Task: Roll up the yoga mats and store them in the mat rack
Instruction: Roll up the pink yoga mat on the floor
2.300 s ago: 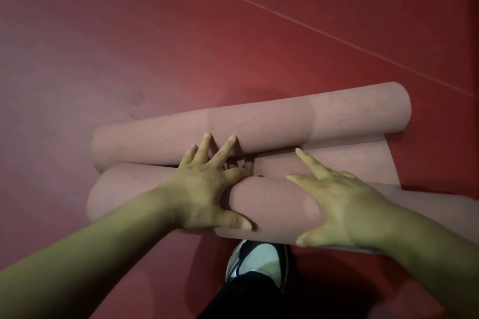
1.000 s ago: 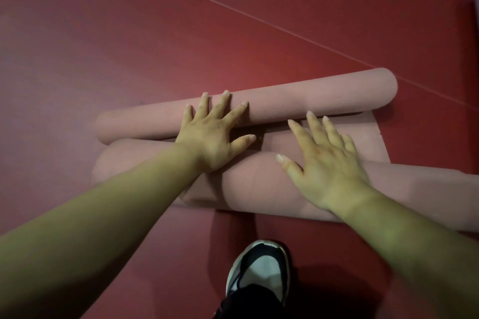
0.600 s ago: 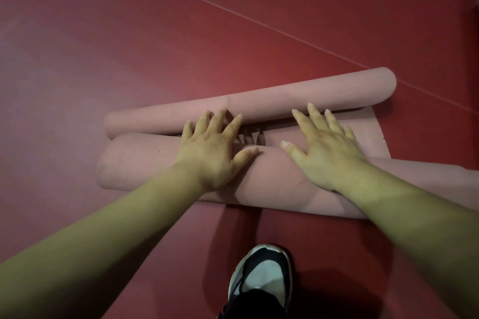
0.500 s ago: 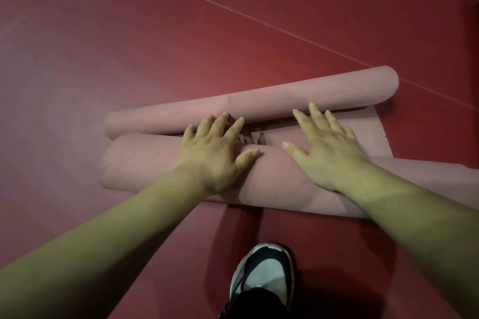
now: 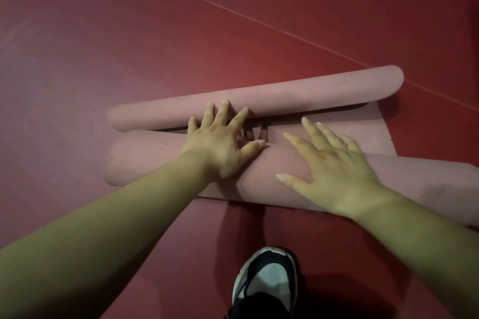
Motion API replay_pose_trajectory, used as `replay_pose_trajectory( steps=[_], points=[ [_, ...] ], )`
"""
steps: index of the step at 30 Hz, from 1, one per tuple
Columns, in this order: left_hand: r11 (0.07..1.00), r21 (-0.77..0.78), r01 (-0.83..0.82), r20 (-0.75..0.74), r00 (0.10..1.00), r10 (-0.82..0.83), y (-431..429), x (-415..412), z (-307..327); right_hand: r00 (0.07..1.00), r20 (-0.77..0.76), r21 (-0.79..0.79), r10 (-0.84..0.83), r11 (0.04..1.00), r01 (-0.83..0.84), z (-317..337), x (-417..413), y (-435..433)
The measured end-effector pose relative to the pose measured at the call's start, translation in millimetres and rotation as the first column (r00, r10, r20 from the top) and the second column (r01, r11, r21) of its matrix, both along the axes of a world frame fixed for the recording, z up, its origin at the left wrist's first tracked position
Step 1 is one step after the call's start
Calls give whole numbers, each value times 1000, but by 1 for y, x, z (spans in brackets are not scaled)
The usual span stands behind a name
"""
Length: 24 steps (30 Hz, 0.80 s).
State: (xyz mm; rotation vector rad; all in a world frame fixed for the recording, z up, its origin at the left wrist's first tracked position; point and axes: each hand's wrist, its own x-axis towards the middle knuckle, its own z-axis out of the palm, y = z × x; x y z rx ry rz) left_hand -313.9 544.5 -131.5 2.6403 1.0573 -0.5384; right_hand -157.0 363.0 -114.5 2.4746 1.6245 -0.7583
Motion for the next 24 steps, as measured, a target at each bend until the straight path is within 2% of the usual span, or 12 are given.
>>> replay_pose_trajectory(
  steps=[4,9,12,16,20,24],
  points=[
    [999,-27,-23,-4,1000,23,9,7,1,995,-34,-31,94,995,-95,5,6,2],
    [997,-64,-31,14,999,32,13,11,5,996,34,-105,81,991,-77,8,0,5],
    [989,-131,66,-6,998,-68,15,6,12,997,42,-133,70,989,-64,8,0,8],
    [961,-144,237,-99,963,-252,19,-1,17,995,36,-123,91,989,-86,11,1,9],
    [948,-183,260,-144,947,-288,20,1,22,992,-22,-112,125,986,-127,19,-1,14],
    [947,-245,206,-176,951,-253,13,-3,25,988,-92,-88,126,987,-134,33,3,20]
  ],
)
